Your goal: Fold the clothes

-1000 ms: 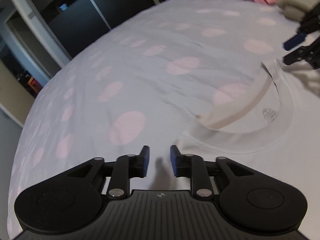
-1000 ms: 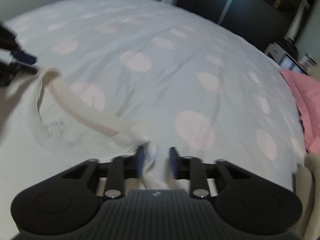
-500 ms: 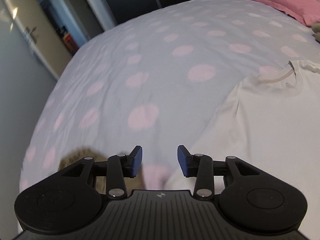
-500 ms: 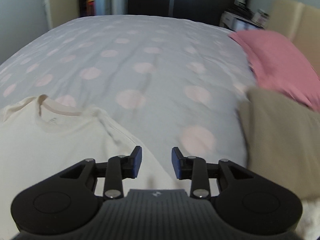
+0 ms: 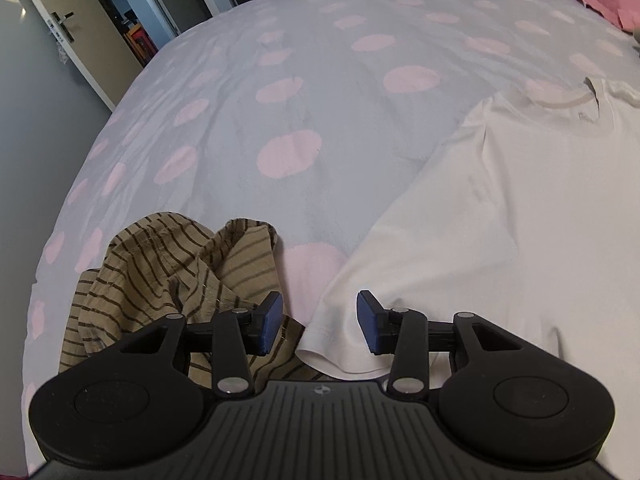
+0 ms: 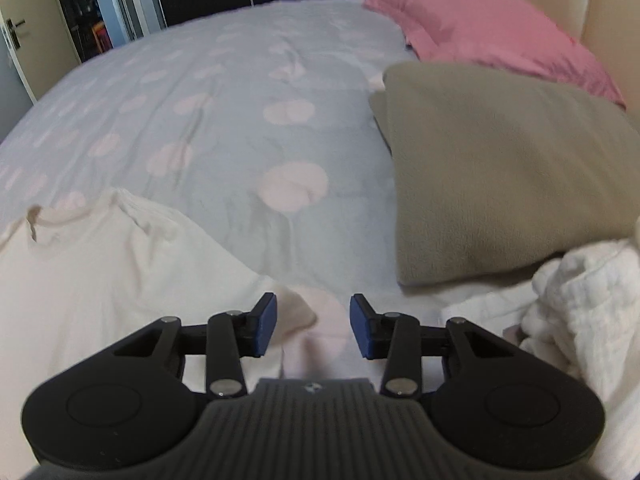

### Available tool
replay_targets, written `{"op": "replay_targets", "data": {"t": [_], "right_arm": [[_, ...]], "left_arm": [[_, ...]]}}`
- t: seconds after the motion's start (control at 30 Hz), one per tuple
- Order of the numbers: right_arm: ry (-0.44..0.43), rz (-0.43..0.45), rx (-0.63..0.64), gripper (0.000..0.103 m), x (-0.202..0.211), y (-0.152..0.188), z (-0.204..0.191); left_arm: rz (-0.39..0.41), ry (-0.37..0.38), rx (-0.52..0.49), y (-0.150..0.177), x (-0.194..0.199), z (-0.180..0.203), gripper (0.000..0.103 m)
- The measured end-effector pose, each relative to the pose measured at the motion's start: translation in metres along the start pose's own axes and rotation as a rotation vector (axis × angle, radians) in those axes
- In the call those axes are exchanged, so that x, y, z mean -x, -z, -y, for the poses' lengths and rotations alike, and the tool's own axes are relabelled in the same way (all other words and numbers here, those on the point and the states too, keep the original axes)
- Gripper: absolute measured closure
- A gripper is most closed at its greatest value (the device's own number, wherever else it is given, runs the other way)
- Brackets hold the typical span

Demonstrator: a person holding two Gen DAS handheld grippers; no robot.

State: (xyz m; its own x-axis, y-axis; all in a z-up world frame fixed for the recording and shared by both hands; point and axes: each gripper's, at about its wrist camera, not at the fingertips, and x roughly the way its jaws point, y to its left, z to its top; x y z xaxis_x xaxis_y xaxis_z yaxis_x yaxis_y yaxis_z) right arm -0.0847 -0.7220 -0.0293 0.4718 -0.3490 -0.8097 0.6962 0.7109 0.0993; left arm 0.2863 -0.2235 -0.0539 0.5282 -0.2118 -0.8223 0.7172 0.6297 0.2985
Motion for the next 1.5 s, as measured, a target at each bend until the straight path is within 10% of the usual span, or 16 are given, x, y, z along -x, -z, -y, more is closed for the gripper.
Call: {"op": "replay_targets", "data": {"t": [0.23,0.9,1.5], "right_arm": [[-0.086,-0.115,-0.091,0.062,-0.016,0.010,0.002],[-0.119,-0.105,0.263,0.061,0.069,0.061,-0.052],[-0.404,-0.109,0.506,0.050,0.113,0.137,-0.183]], "left_arm": [[-0.023,0.000,-0.049,0.003,-0.006,0.005,0.064],[0.071,0.139,-0.144,0.072,0.111,0.037,0.064],[-0.246,0.238,0.045,0.252,0.192,0.122,0.075]]}}
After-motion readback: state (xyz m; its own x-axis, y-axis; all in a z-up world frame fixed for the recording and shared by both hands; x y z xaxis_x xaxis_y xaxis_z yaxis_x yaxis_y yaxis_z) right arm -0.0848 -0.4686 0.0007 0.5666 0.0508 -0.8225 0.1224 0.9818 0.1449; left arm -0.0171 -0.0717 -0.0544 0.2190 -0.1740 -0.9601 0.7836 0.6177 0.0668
